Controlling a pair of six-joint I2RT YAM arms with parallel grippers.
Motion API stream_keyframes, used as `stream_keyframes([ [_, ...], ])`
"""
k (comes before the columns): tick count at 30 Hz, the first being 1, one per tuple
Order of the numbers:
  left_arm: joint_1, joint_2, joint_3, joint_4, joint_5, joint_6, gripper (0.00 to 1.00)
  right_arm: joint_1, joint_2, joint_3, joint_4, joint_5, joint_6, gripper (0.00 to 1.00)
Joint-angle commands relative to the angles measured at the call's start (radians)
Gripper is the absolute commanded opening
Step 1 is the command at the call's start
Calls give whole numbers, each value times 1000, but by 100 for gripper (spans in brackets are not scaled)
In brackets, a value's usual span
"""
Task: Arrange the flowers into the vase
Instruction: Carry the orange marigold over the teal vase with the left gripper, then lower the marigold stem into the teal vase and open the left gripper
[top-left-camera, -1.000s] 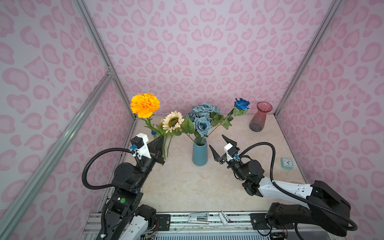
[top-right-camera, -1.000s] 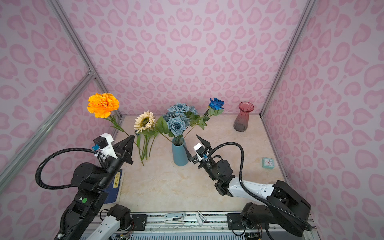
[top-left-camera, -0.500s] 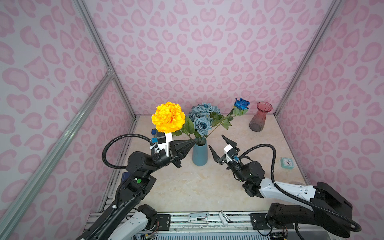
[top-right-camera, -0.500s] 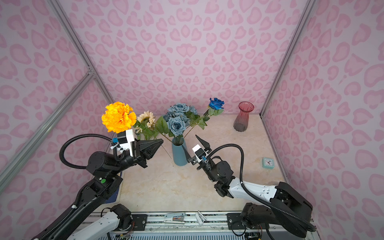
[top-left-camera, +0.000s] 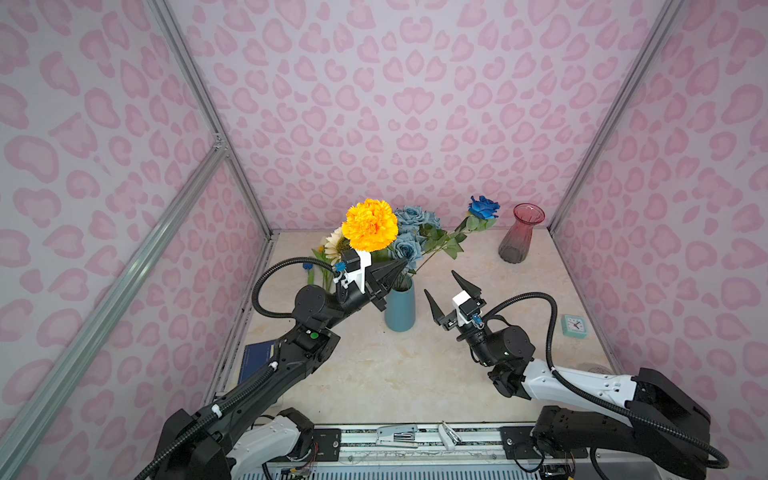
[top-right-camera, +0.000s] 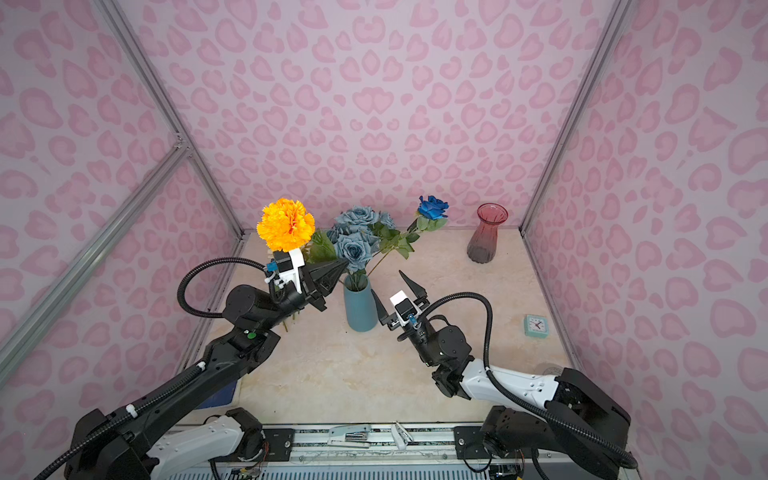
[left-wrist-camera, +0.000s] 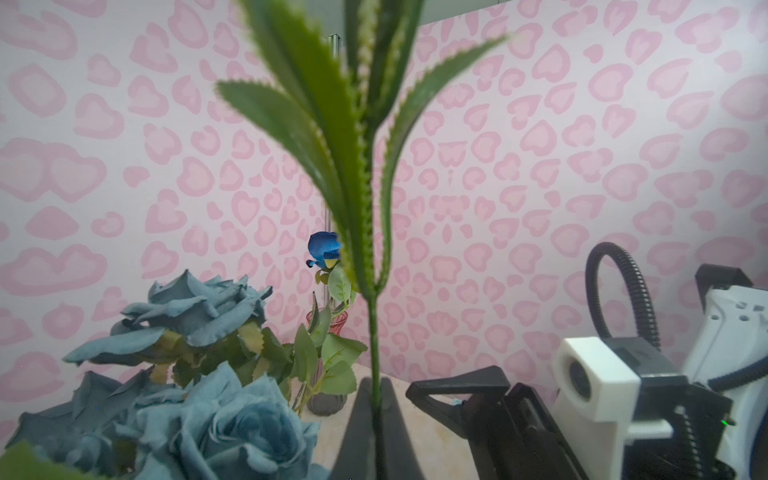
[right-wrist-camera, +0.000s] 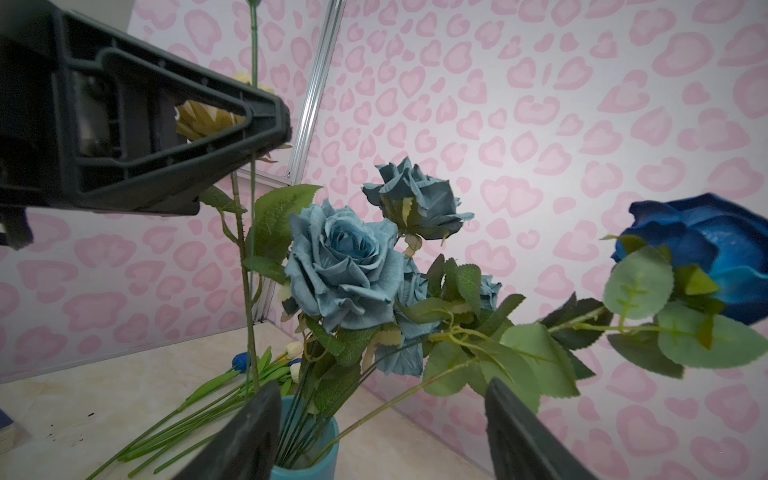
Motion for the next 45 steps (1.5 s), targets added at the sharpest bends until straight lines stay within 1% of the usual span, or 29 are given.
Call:
stream_keyframes([
  [1, 2, 19, 7, 50, -66, 85, 2, -2, -6, -13, 36, 25, -20, 76],
  [4, 2, 41, 7, 24, -105, 134, 2, -5, -4, -21, 53, 30, -21, 76],
  [6, 6, 52, 6, 22, -128, 145, 3, -9, -4, -25, 59, 26, -18, 76],
  [13, 9, 94, 6, -10, -147, 177, 3, -17, 8, -25, 79, 23, -15, 76],
  [18, 11, 108, -29, 14, -182, 171, 3, -23, 7, -26, 79, 19, -15, 76],
  [25, 11, 127, -63, 18, -185, 144, 3, -28, -1, -23, 56, 12, -15, 76],
  [32, 9, 98, -105, 2, -206, 140, 3, -28, 6, -15, 43, 5, -10, 76],
  [33, 9, 90, -112, 0, -208, 140, 5, -28, 8, -12, 43, 3, -9, 76],
  [36, 9, 78, -115, -13, -210, 147, 17, -30, 19, -4, 42, 2, -6, 76],
  [41, 9, 63, -122, -17, -209, 142, 30, -30, 31, 11, 33, -9, -1, 76],
  [45, 9, 48, -116, -34, -204, 148, 33, -30, 35, 13, 37, -9, -1, 76],
])
